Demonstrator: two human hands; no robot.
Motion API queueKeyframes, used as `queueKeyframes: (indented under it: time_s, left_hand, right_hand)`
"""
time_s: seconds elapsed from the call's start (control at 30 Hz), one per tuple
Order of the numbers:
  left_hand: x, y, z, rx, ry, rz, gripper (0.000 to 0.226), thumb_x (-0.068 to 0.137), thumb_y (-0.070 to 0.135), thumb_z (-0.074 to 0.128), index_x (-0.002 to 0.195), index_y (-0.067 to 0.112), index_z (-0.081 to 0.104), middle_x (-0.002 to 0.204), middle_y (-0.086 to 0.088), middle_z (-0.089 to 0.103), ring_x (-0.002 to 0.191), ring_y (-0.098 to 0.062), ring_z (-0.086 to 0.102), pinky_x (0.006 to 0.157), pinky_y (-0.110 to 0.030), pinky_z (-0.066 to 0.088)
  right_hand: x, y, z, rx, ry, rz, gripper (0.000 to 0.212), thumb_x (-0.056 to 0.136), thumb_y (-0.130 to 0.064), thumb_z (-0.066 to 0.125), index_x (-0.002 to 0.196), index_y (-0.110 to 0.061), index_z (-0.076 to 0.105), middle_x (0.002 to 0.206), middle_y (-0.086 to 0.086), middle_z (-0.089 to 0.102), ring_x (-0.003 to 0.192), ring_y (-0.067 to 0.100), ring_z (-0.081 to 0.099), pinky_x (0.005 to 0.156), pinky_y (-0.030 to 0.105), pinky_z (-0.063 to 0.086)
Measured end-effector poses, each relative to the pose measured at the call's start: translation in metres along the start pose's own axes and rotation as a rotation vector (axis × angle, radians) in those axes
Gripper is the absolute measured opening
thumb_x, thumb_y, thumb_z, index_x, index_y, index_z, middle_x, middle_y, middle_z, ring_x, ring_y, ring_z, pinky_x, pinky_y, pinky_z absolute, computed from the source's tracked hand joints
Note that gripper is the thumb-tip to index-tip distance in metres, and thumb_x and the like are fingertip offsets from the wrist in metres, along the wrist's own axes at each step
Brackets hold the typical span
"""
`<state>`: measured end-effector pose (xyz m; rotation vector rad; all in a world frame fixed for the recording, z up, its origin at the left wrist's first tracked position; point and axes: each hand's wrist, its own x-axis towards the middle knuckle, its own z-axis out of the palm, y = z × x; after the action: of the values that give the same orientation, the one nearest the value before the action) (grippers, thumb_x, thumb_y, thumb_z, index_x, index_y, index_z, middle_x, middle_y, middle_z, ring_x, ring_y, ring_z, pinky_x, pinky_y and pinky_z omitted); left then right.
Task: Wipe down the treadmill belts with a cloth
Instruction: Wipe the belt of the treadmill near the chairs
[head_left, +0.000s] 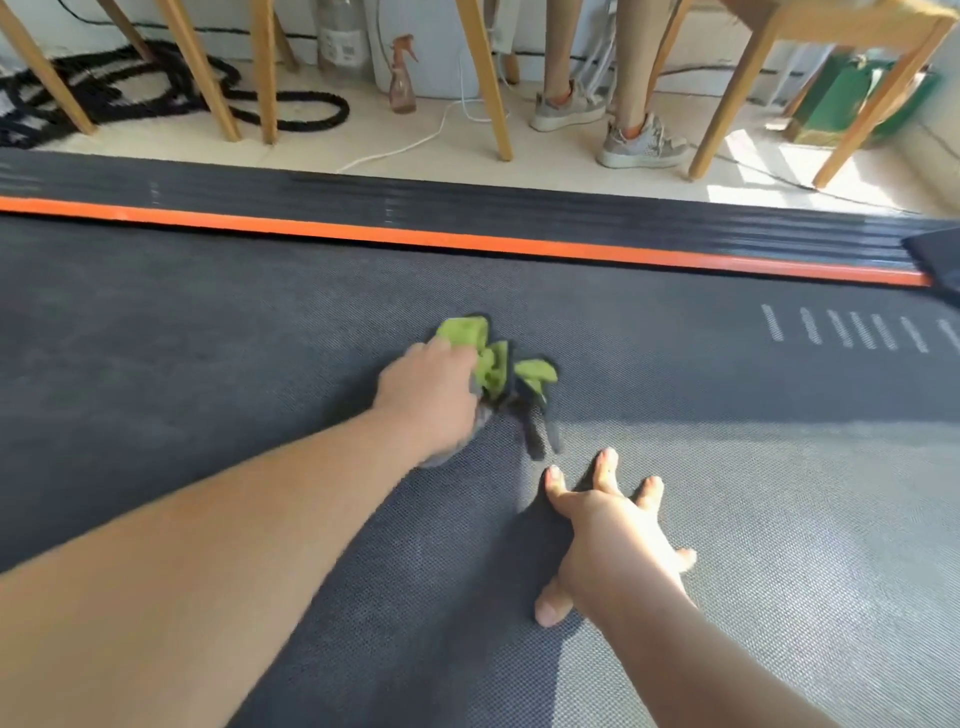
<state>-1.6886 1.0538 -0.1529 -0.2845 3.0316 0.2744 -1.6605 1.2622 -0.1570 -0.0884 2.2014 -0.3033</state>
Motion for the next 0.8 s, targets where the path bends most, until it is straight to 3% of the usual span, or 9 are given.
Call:
queueKeyframes:
  time_s: [0.1, 0.17, 0.27, 0.33, 0.43, 0.57, 0.63, 0.67, 0.8]
  left_hand:
    - [-0.015, 0.015, 0.008, -0.119, 0.026, -0.100, 0.026, 0.094, 0.046, 0.060, 0.100, 0.022, 0.051, 0.117, -0.007, 0.056, 0.110, -0.031, 0.055, 0.087, -0.045, 0.051]
    - [-0.049, 0.036, 0.012, -0.148, -0.051, 0.102, 0.023, 0.093, 0.042, 0.061, 0.099, 0.022, 0.049, 0.115, -0.004, 0.053, 0.110, -0.029, 0.054, 0.084, -0.041, 0.048]
    - [-0.054, 0.022, 0.010, -0.018, -0.127, 0.292, 0.027, 0.095, 0.041, 0.056, 0.113, 0.022, 0.051, 0.120, -0.002, 0.051, 0.116, -0.028, 0.052, 0.086, -0.040, 0.046]
    - [-0.025, 0.004, 0.005, 0.008, -0.069, 0.125, 0.031, 0.097, 0.043, 0.056, 0.117, 0.020, 0.051, 0.123, -0.005, 0.053, 0.117, -0.030, 0.052, 0.087, -0.043, 0.047]
    - [-0.013, 0.010, 0.010, -0.094, 0.052, -0.203, 0.031, 0.098, 0.044, 0.057, 0.115, 0.018, 0.052, 0.122, -0.009, 0.054, 0.114, -0.032, 0.055, 0.088, -0.044, 0.049]
    - [-0.081, 0.048, 0.025, -0.153, -0.029, 0.190, 0.029, 0.096, 0.046, 0.053, 0.112, 0.022, 0.050, 0.118, -0.004, 0.051, 0.110, -0.031, 0.054, 0.085, -0.045, 0.050]
    - [-0.081, 0.020, 0.019, -0.098, -0.075, 0.302, 0.034, 0.093, 0.051, 0.045, 0.113, 0.024, 0.049, 0.117, -0.002, 0.050, 0.111, -0.030, 0.053, 0.084, -0.044, 0.050]
    - [-0.070, -0.001, 0.017, -0.029, -0.062, 0.269, 0.036, 0.092, 0.052, 0.044, 0.114, 0.024, 0.050, 0.118, -0.003, 0.051, 0.113, -0.030, 0.053, 0.085, -0.044, 0.050]
    - [-0.035, -0.059, 0.009, -0.098, 0.053, -0.258, 0.029, 0.098, 0.045, 0.058, 0.108, 0.018, 0.053, 0.116, -0.010, 0.056, 0.111, -0.036, 0.058, 0.086, -0.046, 0.050]
  right_hand:
    - [-0.014, -0.005, -0.014, -0.102, 0.039, 0.078, 0.141, 0.058, -0.038, 0.099, 0.152, -0.065, -0.003, 0.160, -0.013, -0.042, 0.150, 0.036, -0.034, 0.109, 0.082, 0.016]
    - [-0.014, -0.005, -0.010, -0.071, 0.025, 0.074, 0.136, 0.057, -0.039, 0.099, 0.153, -0.065, 0.005, 0.164, -0.012, -0.033, 0.152, 0.033, -0.031, 0.111, 0.079, 0.014]
    - [-0.003, -0.001, 0.003, 0.097, 0.039, -0.041, 0.118, 0.043, -0.066, 0.091, 0.140, -0.076, 0.024, 0.172, -0.009, 0.001, 0.158, 0.032, -0.001, 0.116, 0.073, 0.019]
    - [-0.008, -0.003, 0.000, 0.041, 0.035, -0.017, 0.128, 0.044, -0.064, 0.095, 0.138, -0.081, 0.010, 0.170, -0.010, -0.015, 0.157, 0.032, -0.010, 0.114, 0.076, 0.020]
    - [-0.014, -0.007, -0.007, -0.126, 0.077, 0.066, 0.143, 0.052, -0.045, 0.100, 0.150, -0.068, -0.001, 0.161, -0.014, -0.035, 0.152, 0.034, -0.028, 0.108, 0.080, 0.021]
    - [-0.002, -0.003, -0.001, -0.011, 0.087, 0.104, 0.121, 0.065, -0.055, 0.091, 0.154, -0.060, 0.009, 0.170, -0.010, -0.020, 0.155, 0.033, -0.021, 0.113, 0.077, 0.011]
    - [0.001, 0.000, -0.001, -0.101, 0.084, 0.087, 0.125, 0.063, -0.052, 0.093, 0.155, -0.059, 0.009, 0.169, -0.007, -0.024, 0.154, 0.039, -0.023, 0.111, 0.080, 0.015]
    - [-0.003, 0.001, -0.002, -0.127, 0.069, 0.071, 0.132, 0.060, -0.045, 0.097, 0.154, -0.061, 0.005, 0.166, -0.010, -0.032, 0.152, 0.038, -0.028, 0.109, 0.081, 0.017]
    - [-0.018, -0.008, -0.006, -0.185, 0.078, 0.103, 0.144, 0.054, -0.040, 0.101, 0.152, -0.065, -0.001, 0.160, -0.014, -0.040, 0.152, 0.037, -0.029, 0.107, 0.083, 0.021]
